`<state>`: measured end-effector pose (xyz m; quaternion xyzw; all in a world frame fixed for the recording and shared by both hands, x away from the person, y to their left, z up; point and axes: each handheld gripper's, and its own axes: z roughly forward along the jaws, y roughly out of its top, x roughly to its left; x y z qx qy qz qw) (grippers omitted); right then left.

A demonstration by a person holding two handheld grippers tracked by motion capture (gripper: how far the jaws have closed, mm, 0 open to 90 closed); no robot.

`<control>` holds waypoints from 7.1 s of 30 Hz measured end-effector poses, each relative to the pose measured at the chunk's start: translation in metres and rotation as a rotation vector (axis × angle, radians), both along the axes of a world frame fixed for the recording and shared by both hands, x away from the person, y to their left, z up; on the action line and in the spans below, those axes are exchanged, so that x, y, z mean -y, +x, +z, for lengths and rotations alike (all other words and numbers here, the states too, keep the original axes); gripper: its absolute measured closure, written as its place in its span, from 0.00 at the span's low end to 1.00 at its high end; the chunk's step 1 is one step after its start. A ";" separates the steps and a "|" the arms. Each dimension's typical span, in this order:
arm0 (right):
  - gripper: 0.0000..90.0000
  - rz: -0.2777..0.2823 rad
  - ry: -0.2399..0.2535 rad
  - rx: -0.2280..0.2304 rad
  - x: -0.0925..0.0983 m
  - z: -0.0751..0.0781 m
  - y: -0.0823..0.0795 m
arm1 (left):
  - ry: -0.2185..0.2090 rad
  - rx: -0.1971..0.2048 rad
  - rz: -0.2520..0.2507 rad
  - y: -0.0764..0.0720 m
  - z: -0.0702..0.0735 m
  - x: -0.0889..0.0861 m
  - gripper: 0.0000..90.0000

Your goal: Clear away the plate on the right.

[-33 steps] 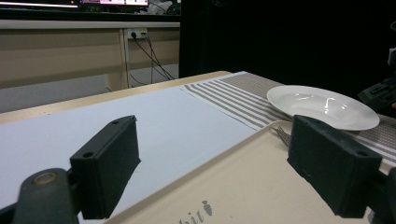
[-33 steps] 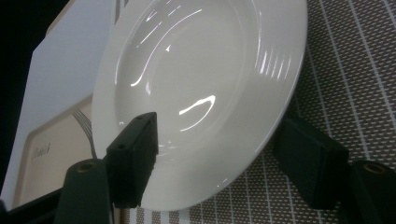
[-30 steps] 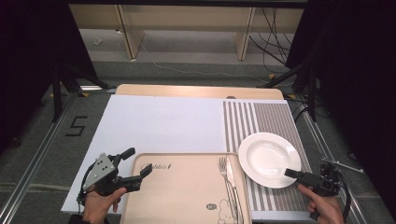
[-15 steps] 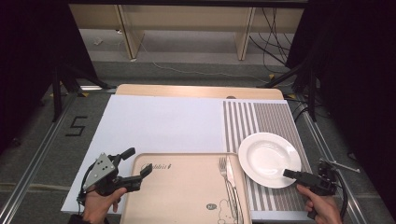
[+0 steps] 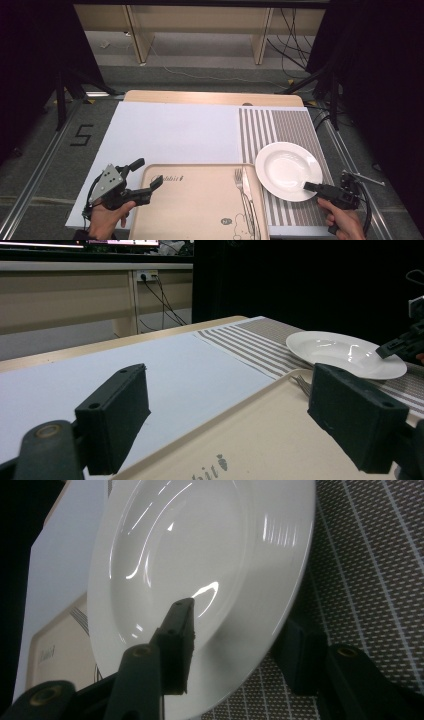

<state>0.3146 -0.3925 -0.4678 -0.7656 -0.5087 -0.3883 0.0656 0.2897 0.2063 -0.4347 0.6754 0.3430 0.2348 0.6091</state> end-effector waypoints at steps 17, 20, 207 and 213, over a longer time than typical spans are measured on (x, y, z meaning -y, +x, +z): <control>0.73 -0.015 -0.001 -0.002 0.005 -0.005 -0.002 | -0.001 -0.001 0.001 0.000 0.000 0.000 0.18; 0.74 -0.029 0.025 -0.007 0.006 -0.006 -0.003 | 0.000 -0.002 0.001 0.000 0.000 0.000 0.18; 0.97 0.197 0.530 0.043 -0.136 -0.006 -0.023 | -0.002 0.002 0.001 -0.001 0.000 -0.001 0.18; 0.97 0.203 0.525 0.022 -0.147 -0.007 -0.022 | -0.002 0.001 0.004 -0.001 0.000 -0.002 0.18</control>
